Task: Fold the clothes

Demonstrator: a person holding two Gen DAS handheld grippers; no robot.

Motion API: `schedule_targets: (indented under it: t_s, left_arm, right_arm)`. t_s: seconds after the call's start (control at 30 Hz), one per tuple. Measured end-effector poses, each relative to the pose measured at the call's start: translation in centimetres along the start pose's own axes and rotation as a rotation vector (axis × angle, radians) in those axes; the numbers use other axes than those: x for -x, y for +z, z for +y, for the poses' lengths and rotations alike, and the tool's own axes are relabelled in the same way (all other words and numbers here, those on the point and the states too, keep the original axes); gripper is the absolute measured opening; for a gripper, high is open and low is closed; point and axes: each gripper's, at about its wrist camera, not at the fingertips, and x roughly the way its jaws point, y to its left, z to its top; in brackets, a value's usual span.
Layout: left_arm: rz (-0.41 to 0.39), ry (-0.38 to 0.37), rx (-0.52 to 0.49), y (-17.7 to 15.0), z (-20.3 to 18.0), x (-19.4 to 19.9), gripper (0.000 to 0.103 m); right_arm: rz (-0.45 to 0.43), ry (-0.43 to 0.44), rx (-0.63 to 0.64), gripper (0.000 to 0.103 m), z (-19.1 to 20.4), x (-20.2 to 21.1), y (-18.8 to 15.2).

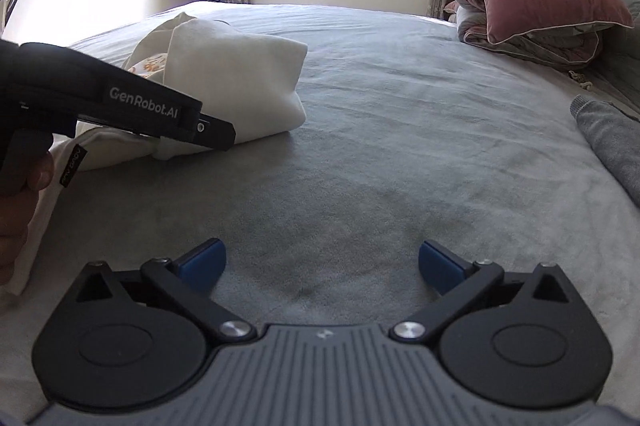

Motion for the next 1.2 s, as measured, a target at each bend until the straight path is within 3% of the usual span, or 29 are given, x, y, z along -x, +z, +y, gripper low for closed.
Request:
schedule_targets:
  t_s: [0.27,0.73,1.2]
  left_arm:
    - [0.003,0.011,0.039,1.2,0.1,0.6,0.009]
    - [0.033,0.07,0.001,1.3,-1.2,0.9,0.008]
    - [0.029,0.033,0.022,2.3,-0.7,1.3,0.006]
  right_arm:
    - [-0.002,-0.001,0.001,0.103,0.4,0.2,-0.1]
    - [-0.001,-0.001,0.0,0.103,0.4,0.3,-0.1]
    - [-0.001,-0.001,-0.001,0.103,0.4,0.4,-0.1]
